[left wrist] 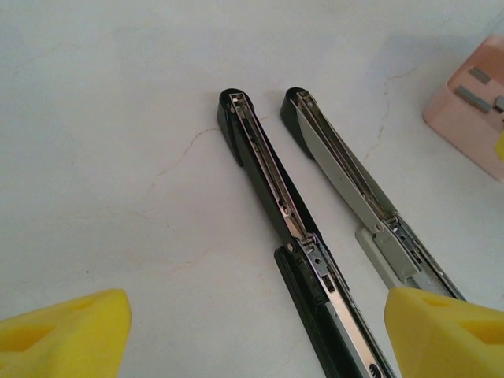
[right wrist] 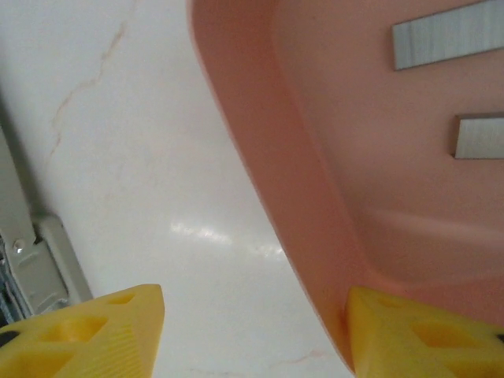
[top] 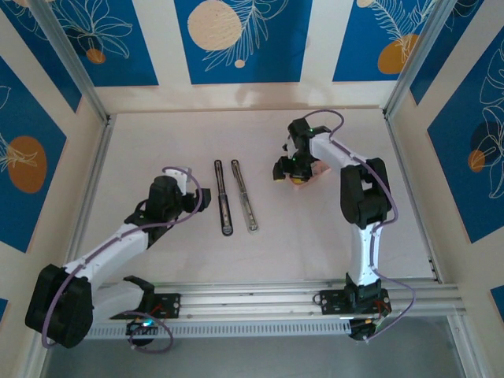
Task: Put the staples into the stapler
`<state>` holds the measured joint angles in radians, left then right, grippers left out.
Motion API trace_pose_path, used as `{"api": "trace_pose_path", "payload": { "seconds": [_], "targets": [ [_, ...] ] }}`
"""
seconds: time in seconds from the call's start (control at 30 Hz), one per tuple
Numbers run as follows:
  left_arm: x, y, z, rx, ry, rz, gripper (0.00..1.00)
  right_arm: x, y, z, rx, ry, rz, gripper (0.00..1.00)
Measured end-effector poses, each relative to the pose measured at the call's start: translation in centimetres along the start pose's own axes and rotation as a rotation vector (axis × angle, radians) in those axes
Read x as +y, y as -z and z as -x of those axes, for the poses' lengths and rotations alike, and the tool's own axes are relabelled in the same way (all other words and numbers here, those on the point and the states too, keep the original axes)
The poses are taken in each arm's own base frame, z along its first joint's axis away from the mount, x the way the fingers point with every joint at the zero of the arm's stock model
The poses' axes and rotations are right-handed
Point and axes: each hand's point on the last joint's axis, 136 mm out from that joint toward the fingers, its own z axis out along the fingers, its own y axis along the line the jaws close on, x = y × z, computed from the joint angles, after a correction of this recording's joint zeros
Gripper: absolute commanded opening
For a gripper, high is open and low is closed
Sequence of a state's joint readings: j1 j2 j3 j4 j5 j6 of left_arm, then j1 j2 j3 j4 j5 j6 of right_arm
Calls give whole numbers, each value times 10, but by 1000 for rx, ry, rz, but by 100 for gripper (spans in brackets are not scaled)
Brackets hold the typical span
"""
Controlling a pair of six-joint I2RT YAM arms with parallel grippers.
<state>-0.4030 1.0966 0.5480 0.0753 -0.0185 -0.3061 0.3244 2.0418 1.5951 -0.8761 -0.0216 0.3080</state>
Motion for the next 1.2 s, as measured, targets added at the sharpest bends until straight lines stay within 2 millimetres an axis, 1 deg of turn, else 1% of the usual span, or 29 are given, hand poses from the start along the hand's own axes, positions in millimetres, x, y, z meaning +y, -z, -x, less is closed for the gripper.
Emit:
{"api": "trace_pose_path", "payload": {
  "seconds": [0.13, 0.2, 0.43, 0.57, 0.8, 0.93, 1.2],
  "targets": [
    [-1, 5, 3, -20, 0, -6, 84, 6, -2, -25, 27, -37, 7, 56],
    [-1, 6, 3, -26, 2, -8, 84, 9, -2, -36, 38, -50, 5, 53],
    [-1, 13, 2, -47, 2, -14, 84, 22, -7, -58, 58, -57, -16, 40],
    [-2, 17, 5, -65, 2, -19, 84, 27, -10, -63, 64, -51, -30, 35],
    [-3, 23, 9, -89, 2, -26, 84, 28, -11, -64, 56, -63, -56, 25],
    [-2, 23, 7, -86, 2, -25, 84, 28, -14, -66, 49, -77, -70, 23],
    [-2, 23, 6, -85, 2, -25, 84, 37, -17, -72, 26, -95, -69, 17]
  ]
}}
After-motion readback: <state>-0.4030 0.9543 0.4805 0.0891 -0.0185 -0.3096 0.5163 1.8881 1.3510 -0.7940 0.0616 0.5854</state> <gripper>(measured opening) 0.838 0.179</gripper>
